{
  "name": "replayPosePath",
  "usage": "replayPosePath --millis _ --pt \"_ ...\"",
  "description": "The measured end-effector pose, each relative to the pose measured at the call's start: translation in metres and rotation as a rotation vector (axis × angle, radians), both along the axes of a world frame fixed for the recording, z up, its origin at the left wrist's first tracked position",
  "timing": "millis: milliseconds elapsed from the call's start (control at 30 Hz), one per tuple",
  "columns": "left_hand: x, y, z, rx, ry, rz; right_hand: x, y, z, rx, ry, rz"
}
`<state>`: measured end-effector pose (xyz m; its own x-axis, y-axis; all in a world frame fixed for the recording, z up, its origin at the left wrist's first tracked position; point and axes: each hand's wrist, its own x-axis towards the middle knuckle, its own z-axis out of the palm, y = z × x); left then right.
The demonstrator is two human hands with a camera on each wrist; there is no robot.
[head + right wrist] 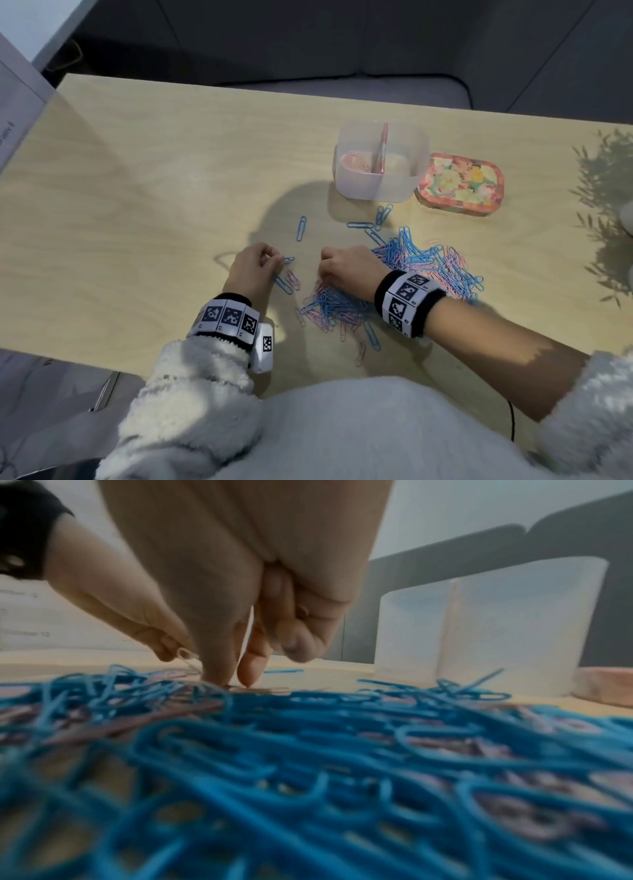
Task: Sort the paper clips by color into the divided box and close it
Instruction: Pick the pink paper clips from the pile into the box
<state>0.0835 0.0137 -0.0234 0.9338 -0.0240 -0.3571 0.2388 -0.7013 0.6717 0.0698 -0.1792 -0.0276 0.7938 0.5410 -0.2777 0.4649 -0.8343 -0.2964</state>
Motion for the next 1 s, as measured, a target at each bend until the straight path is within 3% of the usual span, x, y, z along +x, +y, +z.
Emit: replayPosePath --millis 133,267,400,533,667,767,833,900,1000 --pt "-0.002 -0.005 -0.002 0.166 -0.072 -0.044 -0.004 -0.006 -0.002 -0.024 0.020 -0.038" --pt "-0.018 -0.010 -0.010 0.392 -0.016 -0.076 -0.004 -0.013 0.000 0.032 0.064 -0.147" --pt "-0.021 -0.022 -0.009 0.407 -0.042 -0.070 0.004 -0.031 0.002 0.445 0.195 -0.472" --pt "-0.012 -0.029 -0.012 0.344 -0.053 -0.137 0.006 -0.042 0.009 0.772 0.345 -0.680" --pt "-0.009 -0.036 -0.008 0.359 -0.068 -0.254 0.008 -0.047 0.012 1.059 0.692 -0.900" --pt "-0.009 -0.035 -0.003 0.252 -0.105 -0.269 0.011 -0.047 0.012 1.251 0.863 -0.898" --pt "-0.008 -0.031 0.001 0.036 -0.067 -0.174 0.012 -0.044 0.011 1.249 0.888 -0.904" --pt "-0.007 -0.028 0.003 -0.187 0.051 -0.073 0.014 -0.040 0.011 1.141 0.865 -0.899" --pt "-0.004 -0.025 0.005 -0.405 0.262 0.086 0.014 -0.031 0.007 0.828 0.670 -0.772"
